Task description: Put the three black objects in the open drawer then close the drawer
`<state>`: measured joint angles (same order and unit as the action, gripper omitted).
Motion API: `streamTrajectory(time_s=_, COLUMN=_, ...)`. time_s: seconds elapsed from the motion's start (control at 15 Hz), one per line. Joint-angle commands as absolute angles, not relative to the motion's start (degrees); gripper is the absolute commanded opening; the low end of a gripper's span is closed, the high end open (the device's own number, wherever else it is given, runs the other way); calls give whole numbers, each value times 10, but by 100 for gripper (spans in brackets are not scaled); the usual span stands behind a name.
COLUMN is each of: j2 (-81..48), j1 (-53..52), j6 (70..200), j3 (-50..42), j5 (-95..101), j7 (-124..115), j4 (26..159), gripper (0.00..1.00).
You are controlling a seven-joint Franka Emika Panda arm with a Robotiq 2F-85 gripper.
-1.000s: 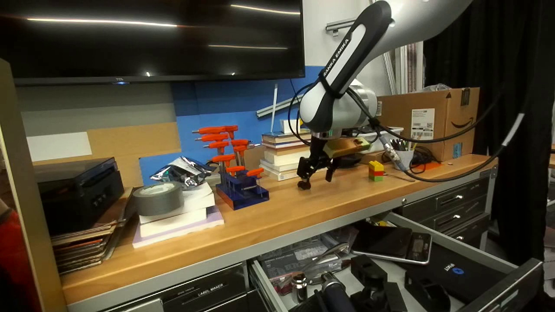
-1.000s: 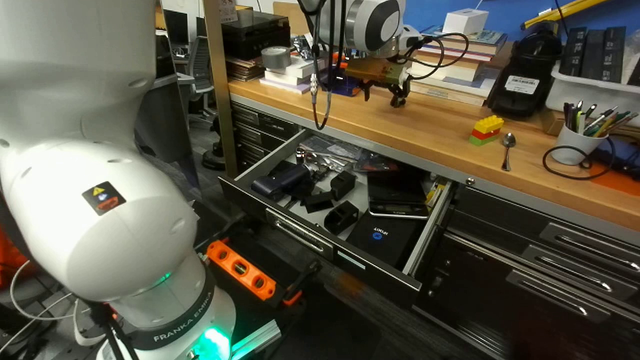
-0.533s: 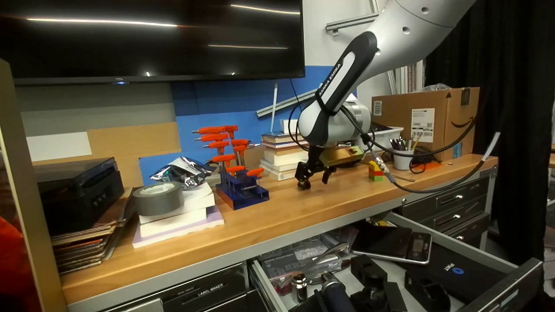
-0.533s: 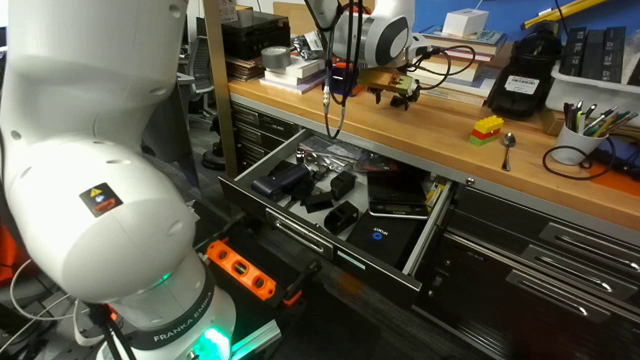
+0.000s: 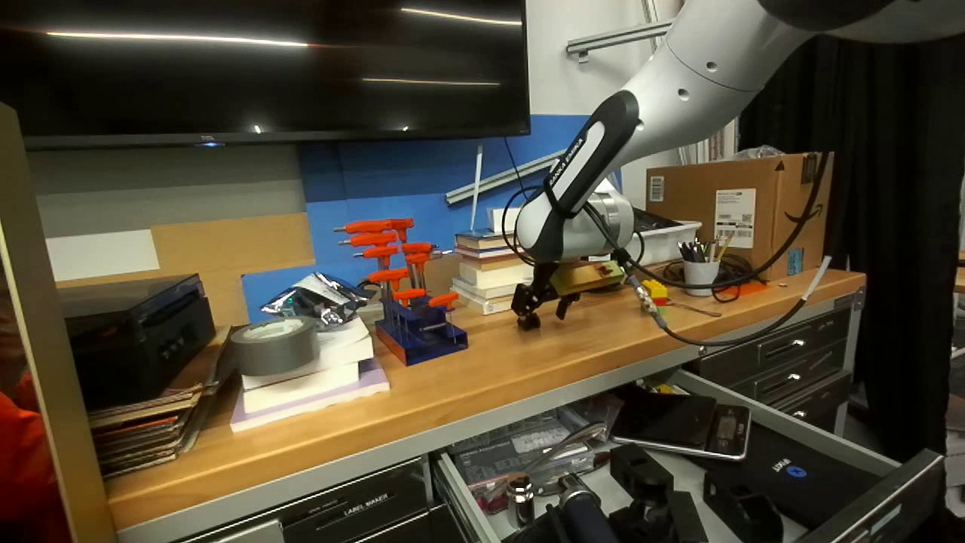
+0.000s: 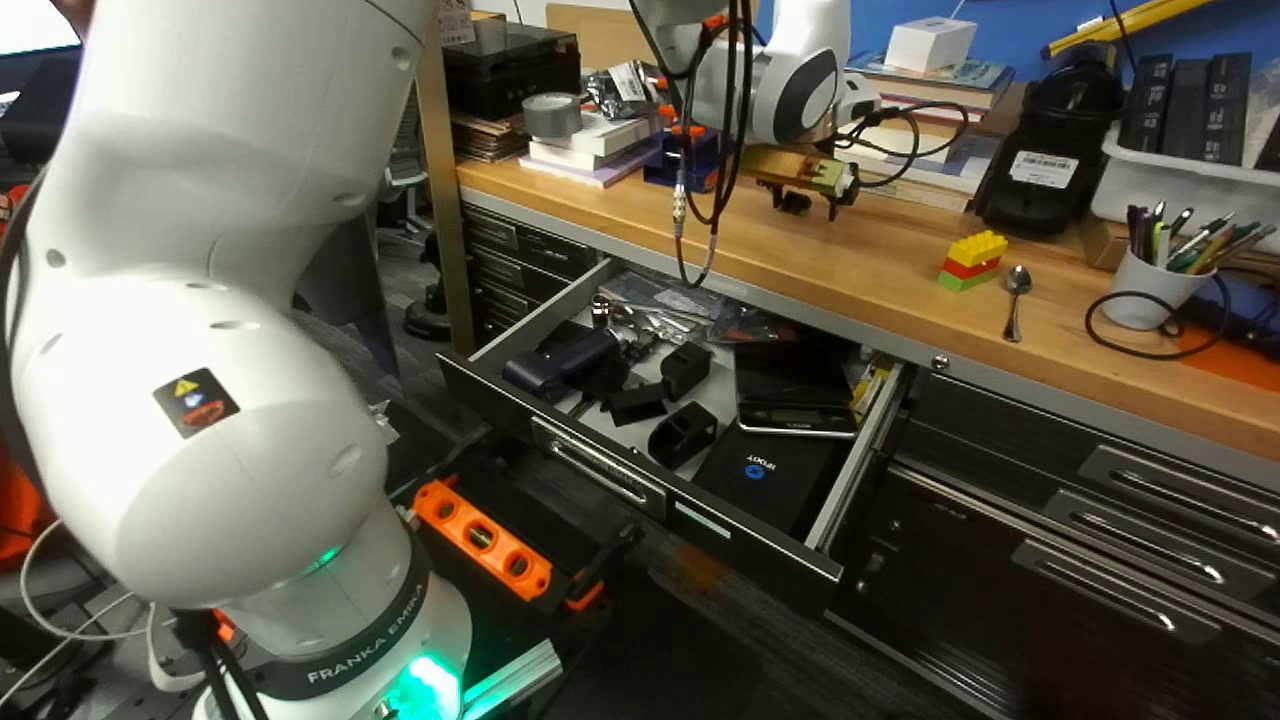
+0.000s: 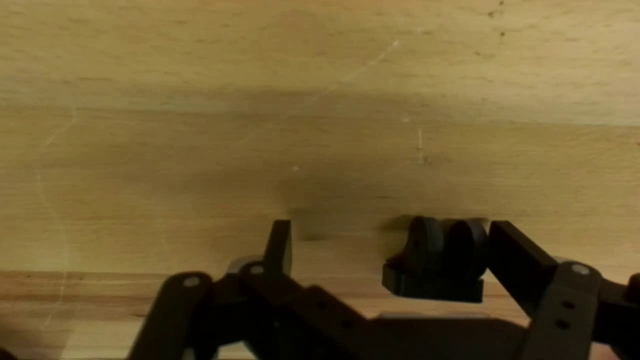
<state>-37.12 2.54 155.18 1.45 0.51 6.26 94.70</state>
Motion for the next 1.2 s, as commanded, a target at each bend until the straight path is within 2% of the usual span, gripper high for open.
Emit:
streamTrajectory(time_s=0.0, j2=-399, j1=28, j6=1553, j3=21, j5=-5, j7=56, j4=899, gripper=100)
streamTrajectory(time_s=0.8, j2=-418, j1=11, j6=1458, j3=12, j5=4, j7=39, j4=846, gripper=100)
streamTrajectory(time_s=0.87, j2=-419, j1=11, j6=1456, j3=12, j5=3, j7=36, j4=844, gripper=75)
streamTrajectory(time_s=0.93, j2=-420, j1=10, j6=1452, j3=11, j5=3, j7=35, j4=841, gripper=74)
streamTrajectory(time_s=1.13, j2=-420, j1=7, j6=1444, j3=7, j5=6, j7=31, j4=834, gripper=49)
